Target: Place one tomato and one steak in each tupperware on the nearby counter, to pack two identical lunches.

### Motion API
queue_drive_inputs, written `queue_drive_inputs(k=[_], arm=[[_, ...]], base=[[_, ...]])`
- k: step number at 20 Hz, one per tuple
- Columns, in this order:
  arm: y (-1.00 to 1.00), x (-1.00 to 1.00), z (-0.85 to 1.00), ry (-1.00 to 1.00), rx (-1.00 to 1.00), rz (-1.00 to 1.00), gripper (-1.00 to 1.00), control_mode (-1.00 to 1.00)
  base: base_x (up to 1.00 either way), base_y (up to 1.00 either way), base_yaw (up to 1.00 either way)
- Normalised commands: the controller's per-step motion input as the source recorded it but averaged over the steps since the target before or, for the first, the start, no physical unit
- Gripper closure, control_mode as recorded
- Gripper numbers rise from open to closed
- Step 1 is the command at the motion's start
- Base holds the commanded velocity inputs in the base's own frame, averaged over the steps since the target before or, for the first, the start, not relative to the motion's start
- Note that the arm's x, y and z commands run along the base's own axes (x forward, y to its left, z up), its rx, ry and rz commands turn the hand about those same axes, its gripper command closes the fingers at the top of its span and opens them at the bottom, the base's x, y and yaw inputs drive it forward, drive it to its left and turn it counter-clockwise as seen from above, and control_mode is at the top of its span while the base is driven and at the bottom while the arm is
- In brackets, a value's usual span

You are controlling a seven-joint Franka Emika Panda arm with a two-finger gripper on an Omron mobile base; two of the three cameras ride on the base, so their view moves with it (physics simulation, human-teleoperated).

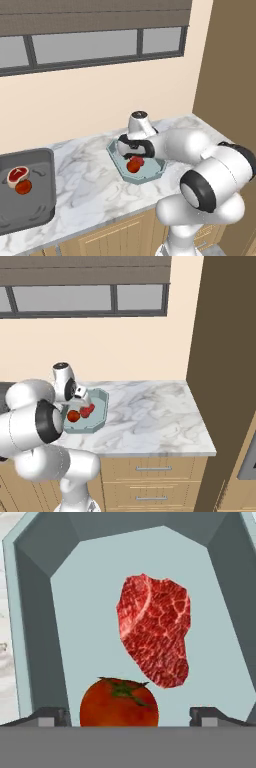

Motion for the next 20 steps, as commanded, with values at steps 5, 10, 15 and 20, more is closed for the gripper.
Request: queue_drive_inputs(k=[5,10,15,20], arm=[[-0.5,-0.96,0.81,0.0,0.0,-0.01,-1.0,-1.0],[-0.53,-0.99,0.77,-0.08,0.0,0.0,-1.0,-1.0],[0.07,-0.98,0.86,-0.22,-0.03,0.0,-1.0,-1.0],[0.75,-0.66,0.58,-0.36,-0.21,0.06,-1.0,-1.0]], base=[[0.0,0.0,0.0],[0.0,0.0,0.0],[0.0,0.0,0.0],[0.0,0.0,0.0]])
